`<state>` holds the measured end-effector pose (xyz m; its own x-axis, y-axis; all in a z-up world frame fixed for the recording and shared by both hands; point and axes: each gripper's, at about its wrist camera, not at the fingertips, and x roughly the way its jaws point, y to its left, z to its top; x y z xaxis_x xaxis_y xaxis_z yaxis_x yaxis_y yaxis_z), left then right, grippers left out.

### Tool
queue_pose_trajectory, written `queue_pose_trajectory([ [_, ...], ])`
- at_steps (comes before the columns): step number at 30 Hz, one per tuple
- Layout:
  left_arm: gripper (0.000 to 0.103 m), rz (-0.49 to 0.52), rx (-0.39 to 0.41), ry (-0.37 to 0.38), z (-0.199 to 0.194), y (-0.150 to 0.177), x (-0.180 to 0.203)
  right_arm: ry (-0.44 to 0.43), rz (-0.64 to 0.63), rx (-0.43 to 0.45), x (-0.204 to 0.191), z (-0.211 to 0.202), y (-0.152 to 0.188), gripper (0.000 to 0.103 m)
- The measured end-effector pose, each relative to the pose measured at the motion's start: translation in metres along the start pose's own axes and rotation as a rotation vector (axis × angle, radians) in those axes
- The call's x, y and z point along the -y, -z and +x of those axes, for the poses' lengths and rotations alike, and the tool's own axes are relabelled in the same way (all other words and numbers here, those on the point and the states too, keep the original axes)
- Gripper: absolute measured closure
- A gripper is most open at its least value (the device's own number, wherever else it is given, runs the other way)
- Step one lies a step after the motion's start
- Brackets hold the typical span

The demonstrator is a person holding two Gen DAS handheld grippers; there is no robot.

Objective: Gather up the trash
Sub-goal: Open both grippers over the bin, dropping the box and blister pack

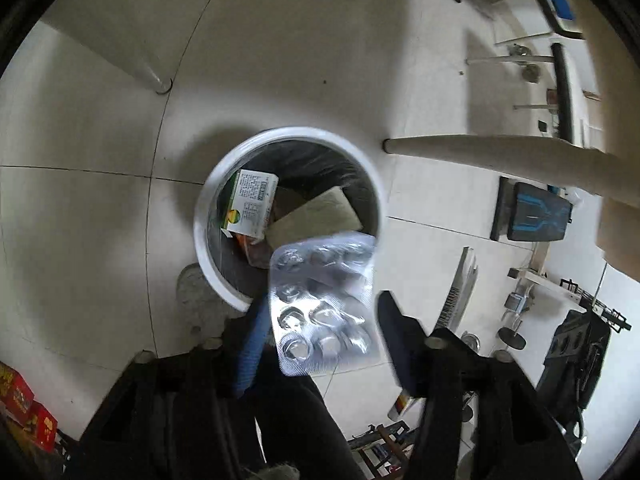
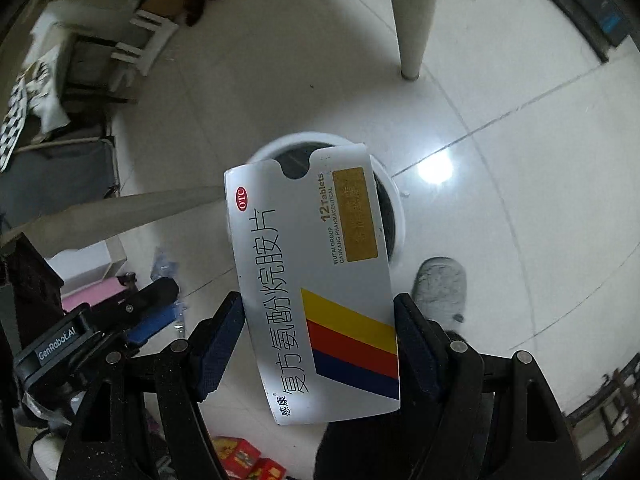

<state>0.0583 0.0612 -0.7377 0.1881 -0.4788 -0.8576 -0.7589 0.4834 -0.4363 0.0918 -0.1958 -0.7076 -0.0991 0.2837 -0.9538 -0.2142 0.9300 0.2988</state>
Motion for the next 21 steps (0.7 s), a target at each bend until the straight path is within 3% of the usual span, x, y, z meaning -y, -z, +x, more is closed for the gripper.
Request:
queue_pose_trajectory([
  [1, 0.026, -0.005, 0.001, 0.0, 0.005, -0.002, -0.004, -0.009, 0.008, -0.014, 0.006, 0.015, -0.004, 0.026],
  [2, 0.02, -0.006, 0.008, -0.005, 0.009, -0.004, -0.005, -0.017, 0.016, -0.025, 0.009, 0.028, -0.007, 0.025],
  [4, 0.019, -0.002, 0.015, -0.031, 0.011, -0.004, -0.009, -0.05, 0.03, -0.047, 0.015, 0.051, -0.013, 0.025],
  [5, 0.013, -0.001, 0.015, -0.047, 0.011, -0.004, -0.012, -0.059, 0.03, -0.053, 0.015, 0.06, -0.015, 0.025],
  [7, 0.003, 0.011, 0.03, -0.094, 0.004, 0.001, -0.017, -0.064, 0.02, -0.063, 0.015, 0.071, -0.017, 0.012],
  [8, 0.003, 0.021, 0.046, -0.121, -0.002, 0.005, -0.017, -0.068, 0.012, -0.064, 0.014, 0.073, -0.017, 0.001],
  [14, 0.003, 0.091, 0.172, -0.31, -0.033, 0.025, -0.013, 0.02, -0.08, -0.053, -0.002, 0.056, -0.013, 0.0],
  [21, 0.003, 0.146, 0.202, -0.398, -0.071, 0.051, 0.004, 0.165, -0.202, 0.012, -0.026, -0.001, 0.0, 0.0],
])
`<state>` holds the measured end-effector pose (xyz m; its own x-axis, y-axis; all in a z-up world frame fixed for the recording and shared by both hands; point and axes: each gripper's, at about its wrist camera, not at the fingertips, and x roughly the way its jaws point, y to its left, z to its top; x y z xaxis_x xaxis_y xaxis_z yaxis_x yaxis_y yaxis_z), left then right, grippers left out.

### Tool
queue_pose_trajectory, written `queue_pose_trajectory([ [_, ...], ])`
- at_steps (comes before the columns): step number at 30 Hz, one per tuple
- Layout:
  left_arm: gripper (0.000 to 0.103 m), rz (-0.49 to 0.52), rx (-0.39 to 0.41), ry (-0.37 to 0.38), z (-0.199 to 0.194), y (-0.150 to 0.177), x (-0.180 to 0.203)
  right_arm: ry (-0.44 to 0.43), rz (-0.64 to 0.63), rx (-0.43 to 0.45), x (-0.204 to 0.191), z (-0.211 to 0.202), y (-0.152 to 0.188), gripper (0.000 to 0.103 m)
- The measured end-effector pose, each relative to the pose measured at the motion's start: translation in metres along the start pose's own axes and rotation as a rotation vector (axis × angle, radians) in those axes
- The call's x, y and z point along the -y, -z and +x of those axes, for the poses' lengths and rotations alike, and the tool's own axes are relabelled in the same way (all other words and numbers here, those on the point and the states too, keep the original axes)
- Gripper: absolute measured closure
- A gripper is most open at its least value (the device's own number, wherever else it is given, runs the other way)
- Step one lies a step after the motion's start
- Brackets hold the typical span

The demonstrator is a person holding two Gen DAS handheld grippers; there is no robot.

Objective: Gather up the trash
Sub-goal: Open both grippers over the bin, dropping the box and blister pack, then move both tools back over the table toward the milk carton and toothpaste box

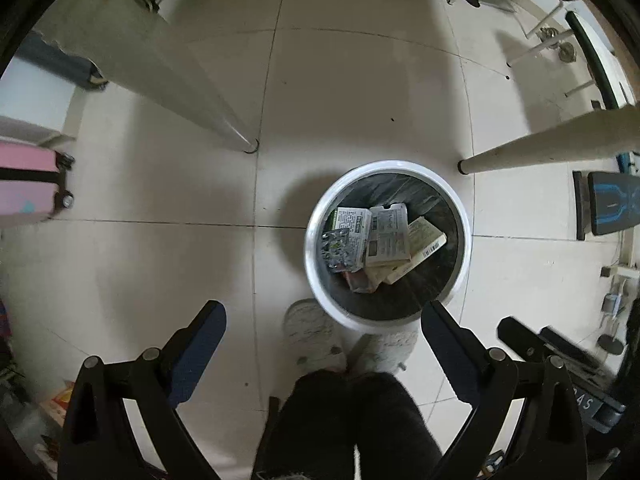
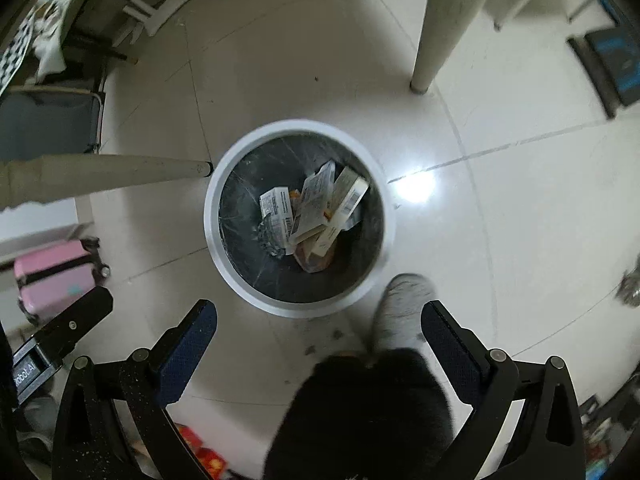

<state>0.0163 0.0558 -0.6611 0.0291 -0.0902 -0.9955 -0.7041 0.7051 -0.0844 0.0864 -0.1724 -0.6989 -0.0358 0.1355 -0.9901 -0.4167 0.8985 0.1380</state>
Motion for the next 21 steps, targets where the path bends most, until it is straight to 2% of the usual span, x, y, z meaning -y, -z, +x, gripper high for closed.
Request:
queue_pose_trajectory([
  [9, 0.003, 0.022, 0.036, -0.015, -0.077, 0.016, 0.011, 0.071, -0.098, 0.047, -0.015, -0.097, 0.019, 0.0],
  [21, 0.003, 0.056, 0.112, 0.021, -0.212, 0.044, 0.013, 0.064, -0.173, 0.089, -0.055, -0.257, 0.065, 0.0],
])
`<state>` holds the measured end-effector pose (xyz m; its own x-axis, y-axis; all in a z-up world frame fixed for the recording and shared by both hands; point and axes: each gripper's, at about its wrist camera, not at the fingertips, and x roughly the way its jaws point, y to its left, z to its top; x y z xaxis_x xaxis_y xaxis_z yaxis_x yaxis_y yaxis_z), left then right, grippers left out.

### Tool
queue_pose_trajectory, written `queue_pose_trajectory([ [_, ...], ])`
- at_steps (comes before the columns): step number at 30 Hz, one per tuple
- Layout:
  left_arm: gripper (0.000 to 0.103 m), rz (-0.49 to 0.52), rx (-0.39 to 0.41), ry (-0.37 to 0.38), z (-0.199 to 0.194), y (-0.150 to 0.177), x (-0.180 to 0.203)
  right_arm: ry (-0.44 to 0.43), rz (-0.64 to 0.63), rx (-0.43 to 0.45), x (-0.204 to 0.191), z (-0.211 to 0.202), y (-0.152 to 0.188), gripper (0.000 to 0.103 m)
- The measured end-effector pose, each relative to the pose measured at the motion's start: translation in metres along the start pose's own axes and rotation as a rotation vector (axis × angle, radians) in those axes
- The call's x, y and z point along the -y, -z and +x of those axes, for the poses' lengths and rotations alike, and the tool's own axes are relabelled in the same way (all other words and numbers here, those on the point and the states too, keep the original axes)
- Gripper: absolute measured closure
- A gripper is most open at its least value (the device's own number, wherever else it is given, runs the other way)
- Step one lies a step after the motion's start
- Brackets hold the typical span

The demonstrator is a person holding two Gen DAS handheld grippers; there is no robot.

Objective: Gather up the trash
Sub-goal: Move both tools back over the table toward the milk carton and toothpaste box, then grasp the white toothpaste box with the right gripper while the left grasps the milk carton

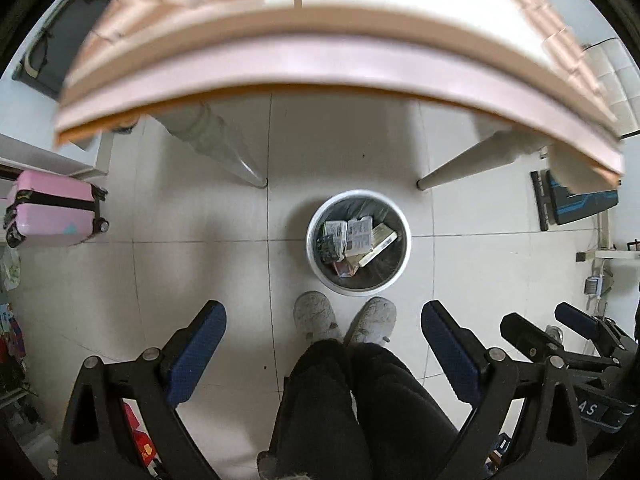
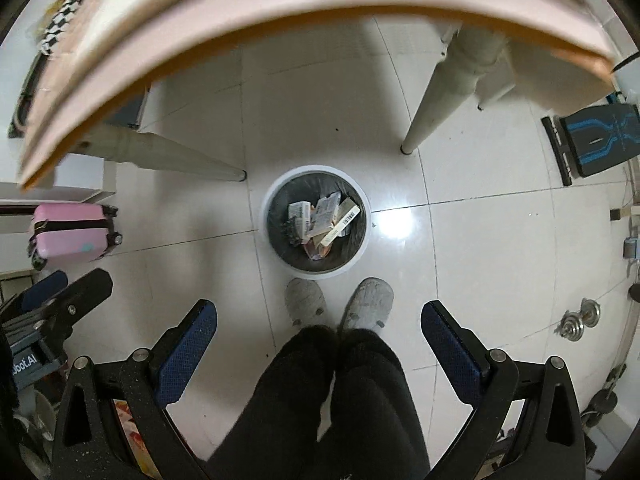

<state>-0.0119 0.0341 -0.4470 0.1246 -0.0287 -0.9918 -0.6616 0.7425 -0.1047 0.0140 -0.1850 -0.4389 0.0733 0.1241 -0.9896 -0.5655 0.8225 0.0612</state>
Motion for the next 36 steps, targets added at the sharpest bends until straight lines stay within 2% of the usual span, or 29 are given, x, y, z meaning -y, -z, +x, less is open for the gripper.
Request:
queue_pose_trajectory([
  [4, 0.003, -0.009, 0.046, 0.011, -0.044, -0.004, -0.004, -0.02, -0.006, 0.035, -0.014, -0.057, 0.003, 0.0],
  [9, 0.003, -0.034, 0.14, -0.004, -0.089, -0.027, -0.006, -0.073, 0.006, 0.118, -0.026, -0.119, -0.014, 0.0],
  [14, 0.003, -0.097, 0.216, -0.018, -0.116, -0.077, -0.008, -0.121, 0.019, 0.191, -0.033, -0.163, -0.064, 0.0],
  [17, 0.003, -0.131, 0.246, -0.039, -0.126, -0.113, -0.006, -0.118, -0.014, 0.216, -0.037, -0.182, -0.112, 0.0],
  [22, 0.003, -0.223, 0.258, -0.102, -0.117, -0.189, 0.005, -0.044, -0.154, 0.21, -0.039, -0.192, -0.225, 0.0],
  [28, 0.003, -0.38, 0.171, -0.157, -0.071, -0.282, 0.022, 0.105, -0.404, 0.177, -0.04, -0.186, -0.406, 0.0],
  [31, 0.003, -0.451, 0.118, -0.166, -0.045, -0.323, 0.027, 0.145, -0.517, 0.15, -0.048, -0.174, -0.498, 0.0],
  [34, 0.003, -0.514, 0.085, -0.173, -0.026, -0.357, 0.027, 0.18, -0.615, 0.118, -0.063, -0.153, -0.567, 0.001],
  [36, 0.003, -0.541, 0.067, -0.184, -0.016, -0.373, 0.025, 0.201, -0.692, 0.088, -0.078, -0.132, -0.602, 0.006],
])
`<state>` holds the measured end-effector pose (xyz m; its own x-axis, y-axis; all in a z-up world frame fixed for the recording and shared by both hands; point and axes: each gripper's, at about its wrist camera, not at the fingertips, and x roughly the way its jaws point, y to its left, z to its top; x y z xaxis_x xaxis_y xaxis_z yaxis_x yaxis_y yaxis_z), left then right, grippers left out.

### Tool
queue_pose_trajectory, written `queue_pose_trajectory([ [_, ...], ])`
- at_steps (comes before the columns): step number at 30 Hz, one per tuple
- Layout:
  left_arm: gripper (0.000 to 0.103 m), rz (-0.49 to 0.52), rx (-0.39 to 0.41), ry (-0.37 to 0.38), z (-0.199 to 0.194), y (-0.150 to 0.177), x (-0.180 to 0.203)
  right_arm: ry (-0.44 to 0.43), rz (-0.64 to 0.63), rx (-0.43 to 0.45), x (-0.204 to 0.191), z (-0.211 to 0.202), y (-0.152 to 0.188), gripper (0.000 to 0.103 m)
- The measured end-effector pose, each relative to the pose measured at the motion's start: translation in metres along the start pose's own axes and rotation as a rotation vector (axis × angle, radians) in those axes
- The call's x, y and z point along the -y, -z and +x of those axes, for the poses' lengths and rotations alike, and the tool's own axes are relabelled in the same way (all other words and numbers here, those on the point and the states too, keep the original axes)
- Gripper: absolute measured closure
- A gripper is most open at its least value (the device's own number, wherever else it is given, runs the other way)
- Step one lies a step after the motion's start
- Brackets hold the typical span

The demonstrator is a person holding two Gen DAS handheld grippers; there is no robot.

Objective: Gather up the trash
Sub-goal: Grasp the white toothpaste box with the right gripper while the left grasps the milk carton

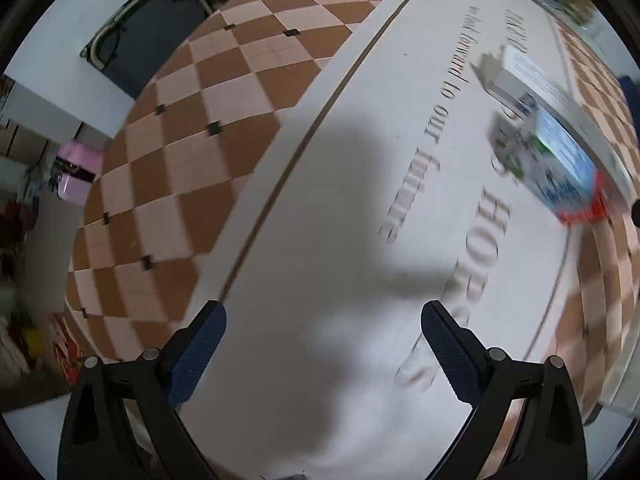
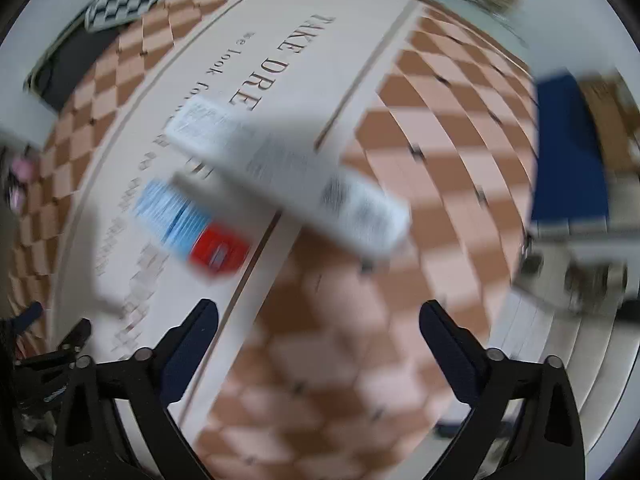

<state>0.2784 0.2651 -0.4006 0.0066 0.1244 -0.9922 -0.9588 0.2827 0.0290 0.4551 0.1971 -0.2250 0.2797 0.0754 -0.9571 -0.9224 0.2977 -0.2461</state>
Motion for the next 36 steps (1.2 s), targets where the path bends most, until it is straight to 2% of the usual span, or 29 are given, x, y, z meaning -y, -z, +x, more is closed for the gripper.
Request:
queue_pose_trajectory([
  [4, 0.003, -0.02, -0.03, -0.037, 0.016, -0.02, 0.011, -0.007, -0.163, -0.054, -0.011, 0.037, -0.05, 0.007],
  [8, 0.002, -0.036, -0.047, -0.066, 0.022, -0.03, 0.014, -0.02, -0.3, -0.088, -0.028, 0.061, -0.077, 0.007],
  [10, 0.002, -0.044, -0.054, -0.07, 0.023, -0.035, 0.014, -0.035, -0.339, -0.106, -0.035, 0.071, -0.084, 0.018],
  [11, 0.002, -0.051, -0.057, -0.068, 0.022, -0.037, 0.013, -0.053, -0.347, -0.121, -0.037, 0.076, -0.086, 0.028],
  [14, 0.002, -0.073, -0.063, -0.055, 0.016, -0.042, 0.013, -0.08, -0.349, -0.114, -0.035, 0.081, -0.087, 0.03],
  [16, 0.002, -0.085, -0.06, -0.029, 0.01, -0.047, 0.019, -0.105, -0.299, -0.113, -0.024, 0.08, -0.083, 0.04],
  [18, 0.002, -0.095, -0.052, 0.008, 0.001, -0.053, 0.026, -0.134, -0.193, -0.12, -0.001, 0.076, -0.076, 0.045],
  [20, 0.002, -0.09, -0.048, 0.048, -0.006, -0.06, 0.036, -0.143, -0.063, -0.109, 0.028, 0.071, -0.068, 0.045],
  [24, 0.002, -0.088, -0.053, 0.137, -0.017, -0.074, 0.064, -0.093, 0.188, -0.054, 0.086, 0.062, -0.036, 0.046],
  [27, 0.003, -0.131, -0.105, 0.228, -0.011, -0.084, 0.081, -0.113, 0.369, -0.051, 0.12, 0.067, -0.008, 0.046],
  [30, 0.004, -0.197, -0.166, 0.292, 0.005, -0.093, 0.09, -0.118, 0.467, -0.049, 0.14, 0.075, 0.008, 0.046],
  [31, 0.007, -0.221, -0.183, 0.305, 0.01, -0.094, 0.093, -0.124, 0.493, -0.054, 0.145, 0.078, 0.012, 0.046],
  [32, 0.026, -0.24, -0.193, 0.311, 0.014, -0.094, 0.095, -0.126, 0.506, -0.059, 0.149, 0.081, 0.014, 0.046],
  [34, 0.052, -0.265, -0.208, 0.3, 0.02, -0.094, 0.098, -0.131, 0.524, -0.069, 0.156, 0.088, 0.01, 0.046],
  [36, 0.059, -0.272, -0.193, 0.291, 0.021, -0.087, 0.098, -0.115, 0.511, -0.083, 0.161, 0.093, 0.006, 0.045],
])
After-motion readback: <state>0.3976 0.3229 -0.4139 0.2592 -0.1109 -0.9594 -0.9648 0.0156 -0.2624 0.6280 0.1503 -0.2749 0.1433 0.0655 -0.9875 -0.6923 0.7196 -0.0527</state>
